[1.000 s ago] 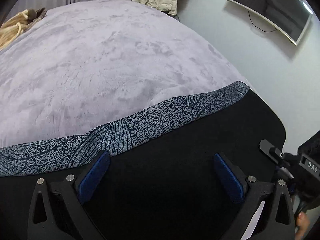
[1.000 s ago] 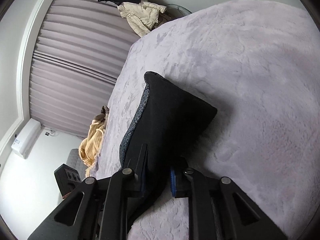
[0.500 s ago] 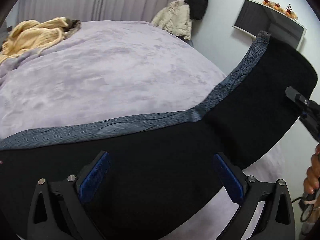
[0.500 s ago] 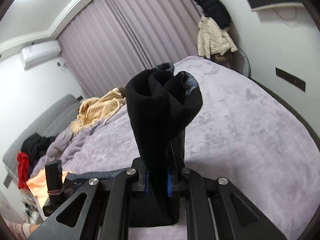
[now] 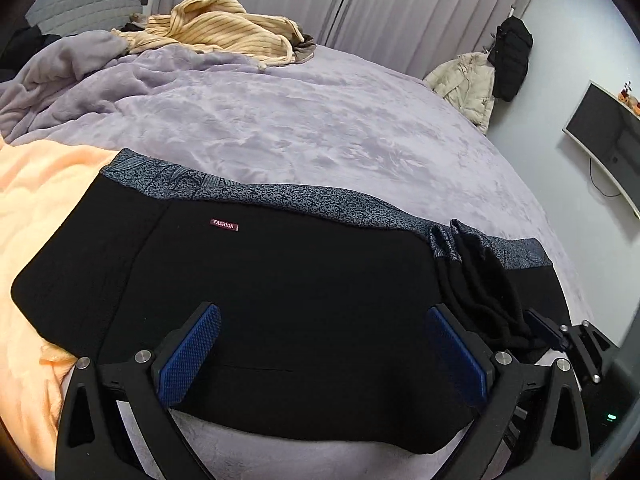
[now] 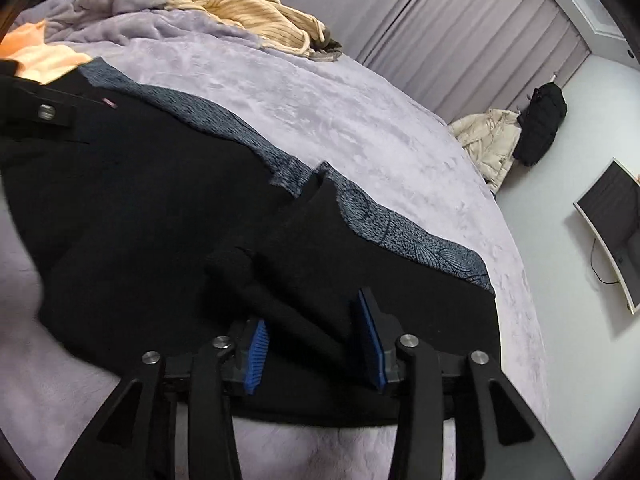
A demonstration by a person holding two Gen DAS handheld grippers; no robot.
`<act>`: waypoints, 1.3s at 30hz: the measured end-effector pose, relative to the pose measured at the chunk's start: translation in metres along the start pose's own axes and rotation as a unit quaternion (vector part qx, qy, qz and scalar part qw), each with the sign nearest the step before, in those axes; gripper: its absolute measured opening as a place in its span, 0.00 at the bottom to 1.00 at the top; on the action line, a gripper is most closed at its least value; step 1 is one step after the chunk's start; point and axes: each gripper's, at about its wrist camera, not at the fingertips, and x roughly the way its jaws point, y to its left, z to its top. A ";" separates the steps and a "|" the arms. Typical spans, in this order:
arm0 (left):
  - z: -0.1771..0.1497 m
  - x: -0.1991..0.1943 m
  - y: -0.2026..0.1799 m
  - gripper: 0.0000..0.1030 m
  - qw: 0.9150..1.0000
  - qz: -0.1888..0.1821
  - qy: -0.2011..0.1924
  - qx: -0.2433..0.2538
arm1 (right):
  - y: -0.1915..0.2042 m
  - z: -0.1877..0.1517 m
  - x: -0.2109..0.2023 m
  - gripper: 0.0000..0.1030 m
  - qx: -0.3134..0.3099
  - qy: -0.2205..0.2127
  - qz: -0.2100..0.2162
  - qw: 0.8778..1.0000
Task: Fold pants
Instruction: 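Press the folded pants flat with the left gripper while the right gripper holds the leg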
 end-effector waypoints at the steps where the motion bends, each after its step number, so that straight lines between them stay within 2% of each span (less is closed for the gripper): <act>1: 0.000 0.001 -0.001 1.00 1.000 -0.006 0.002 0.002 | -0.006 0.000 -0.015 0.53 0.016 -0.010 0.023 1.000; 3: -0.001 -0.001 -0.004 1.00 0.999 -0.032 0.006 0.011 | -0.035 0.000 -0.045 0.58 0.081 -0.038 0.091 0.992; 5: -0.001 -0.003 -0.019 1.00 0.998 -0.063 0.012 0.027 | -0.067 -0.006 -0.057 0.60 0.167 -0.052 0.150 0.973; 7: 0.000 -0.003 -0.038 1.00 0.994 -0.094 0.021 0.049 | -0.112 -0.025 -0.048 0.60 0.284 -0.045 0.225 0.931; 8: 0.001 -0.001 -0.048 1.00 0.992 -0.107 0.027 0.060 | -0.131 -0.036 -0.034 0.58 0.344 -0.032 0.263 0.901; 9: 0.002 0.000 -0.060 0.98 0.990 -0.117 0.033 0.068 | -0.147 -0.052 -0.020 0.53 0.404 -0.017 0.300 0.864; 10: 0.002 0.002 -0.070 0.88 0.988 -0.126 0.039 0.078 | -0.156 -0.065 -0.007 0.45 0.448 -0.007 0.328 0.832; 11: 0.003 0.007 -0.081 0.74 0.986 -0.134 0.050 0.089 | -0.162 -0.079 0.003 0.43 0.482 -0.001 0.347 0.804; 12: 0.004 0.011 -0.091 0.68 0.983 -0.139 0.064 0.098 | -0.166 -0.089 0.010 0.43 0.505 0.001 0.355 0.786; 13: 0.004 0.017 -0.101 0.61 0.981 -0.145 0.078 0.105 | -0.168 -0.096 0.017 0.43 0.519 0.002 0.361 0.775; 16: 0.006 0.032 -0.121 0.61 0.974 -0.165 0.107 0.113 | -0.170 -0.107 0.036 0.43 0.551 0.014 0.385 0.740; 18: 0.009 0.042 -0.130 0.61 0.973 -0.164 0.120 0.109 | -0.170 -0.108 0.047 0.43 0.566 0.029 0.382 0.730; 25: 0.008 0.078 -0.145 0.59 0.969 -0.150 0.154 0.120 | -0.177 -0.108 0.065 0.42 0.597 0.015 0.372 0.711; 26: 0.007 0.079 -0.146 0.50 0.970 -0.146 0.154 0.121 | -0.177 -0.108 0.070 0.16 0.602 0.019 0.371 0.707; 27: 0.007 0.079 -0.147 0.46 0.970 -0.137 0.155 0.125 | -0.175 -0.107 0.076 0.05 0.606 0.029 0.370 0.704; 28: 0.006 0.076 -0.147 0.44 0.971 -0.129 0.155 0.126 | -0.175 -0.107 0.077 0.04 0.608 0.035 0.370 0.701; 29: 0.006 0.070 -0.144 0.44 0.972 -0.134 0.152 0.121 | -0.176 -0.104 0.073 0.04 0.604 0.027 0.377 0.702; 30: 0.005 0.063 -0.140 0.44 0.972 -0.141 0.147 0.117 | -0.177 -0.099 0.064 0.04 0.588 0.012 0.384 0.712; 31: 0.003 0.056 -0.134 0.44 0.972 -0.147 0.140 0.114 | -0.177 -0.093 0.055 0.04 0.568 0.004 0.383 0.728; 32: 0.001 0.052 -0.127 0.44 0.975 -0.137 0.132 0.112 | -0.175 -0.090 0.049 0.04 0.554 0.005 0.378 0.741; 33: 0.000 0.051 -0.122 0.44 0.979 -0.117 0.124 0.109 | -0.174 -0.090 0.048 0.04 0.548 0.013 0.375 0.748; 34: -0.002 0.049 -0.115 0.50 0.982 -0.103 0.117 0.104 | -0.172 -0.091 0.054 0.09 0.546 0.028 0.369 0.752; 35: -0.004 0.044 -0.107 0.56 0.985 -0.100 0.108 0.095 | -0.168 -0.094 0.064 0.10 0.545 0.054 0.360 0.756; 36: -0.006 0.037 -0.098 0.59 0.986 -0.102 0.098 0.086 | -0.165 -0.098 0.070 0.10 0.550 0.068 0.359 0.751; 37: -0.007 0.029 -0.089 0.74 0.988 -0.101 0.086 0.081 | -0.165 -0.102 0.068 0.14 0.560 0.061 0.365 0.741; 38: -0.008 0.022 -0.081 0.91 0.990 -0.090 0.071 0.078 | -0.164 -0.103 0.063 0.29 0.564 0.049 0.376 0.734; 39: -0.011 0.015 -0.073 0.92 0.993 -0.074 0.052 0.073 | -0.160 -0.101 0.056 0.42 0.557 0.037 0.392 0.731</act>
